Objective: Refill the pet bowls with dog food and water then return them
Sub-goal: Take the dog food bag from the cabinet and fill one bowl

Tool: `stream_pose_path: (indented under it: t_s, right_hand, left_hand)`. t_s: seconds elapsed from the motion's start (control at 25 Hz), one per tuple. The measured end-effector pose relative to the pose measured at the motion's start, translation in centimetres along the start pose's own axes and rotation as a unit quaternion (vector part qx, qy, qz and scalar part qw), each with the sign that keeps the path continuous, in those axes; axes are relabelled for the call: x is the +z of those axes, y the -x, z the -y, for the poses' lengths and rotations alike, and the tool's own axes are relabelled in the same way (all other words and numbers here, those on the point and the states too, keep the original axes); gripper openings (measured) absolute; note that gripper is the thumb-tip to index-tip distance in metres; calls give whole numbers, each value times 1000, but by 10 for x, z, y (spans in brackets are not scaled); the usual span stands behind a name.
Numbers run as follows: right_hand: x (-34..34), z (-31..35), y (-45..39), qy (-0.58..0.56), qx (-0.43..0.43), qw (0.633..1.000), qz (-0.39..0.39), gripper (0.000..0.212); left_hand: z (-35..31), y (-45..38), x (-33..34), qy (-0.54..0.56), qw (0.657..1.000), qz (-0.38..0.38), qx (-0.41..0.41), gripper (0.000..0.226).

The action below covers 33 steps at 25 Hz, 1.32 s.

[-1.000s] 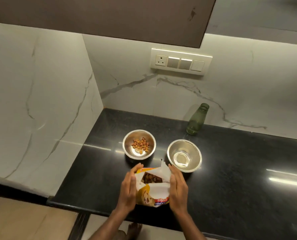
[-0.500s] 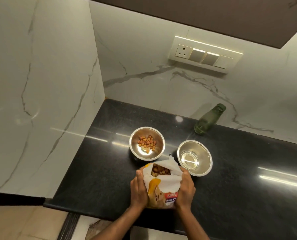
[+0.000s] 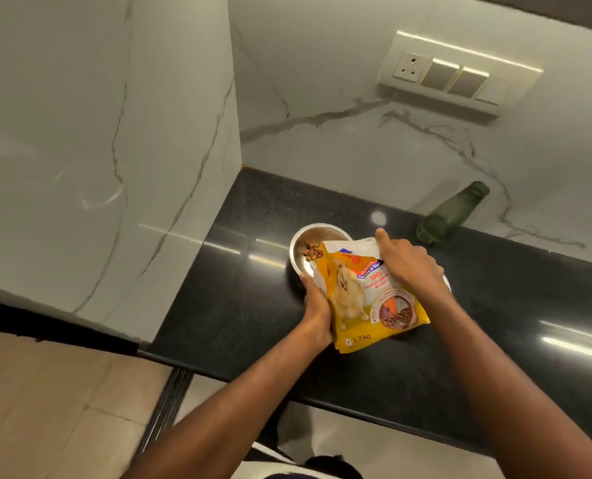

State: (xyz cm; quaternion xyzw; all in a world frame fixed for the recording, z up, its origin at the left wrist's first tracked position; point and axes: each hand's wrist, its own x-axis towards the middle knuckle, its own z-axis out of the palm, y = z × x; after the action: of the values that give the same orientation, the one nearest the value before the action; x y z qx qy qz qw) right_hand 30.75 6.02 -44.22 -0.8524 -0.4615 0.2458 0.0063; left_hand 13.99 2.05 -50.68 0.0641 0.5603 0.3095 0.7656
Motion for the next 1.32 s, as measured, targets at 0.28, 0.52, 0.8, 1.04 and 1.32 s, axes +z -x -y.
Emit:
stream_pose_path:
  t_s: [0.28,0.52,0.8,1.04,1.32]
  right_hand:
    - [-21,30,-38,172,4,985,21,78]
    - [-28,48,-52,236,5,971,28,81]
    - [-23,56,-56,264,-19,964,24,81]
    - [-22,55,-60,276,-31,960,15,79]
    - [-18,61,-64,284,-27,958,16,79]
  left_hand:
    - [-4,-5,24,74,990,43,-110,93]
    - [-2,-12,41,103,982,48,-152,96]
    - [-1,-12,41,133,976,50,-164,109]
    - [2,-9,43,153,974,58,-155,108]
    - [0,-3,43,162,976,64,-130,109]
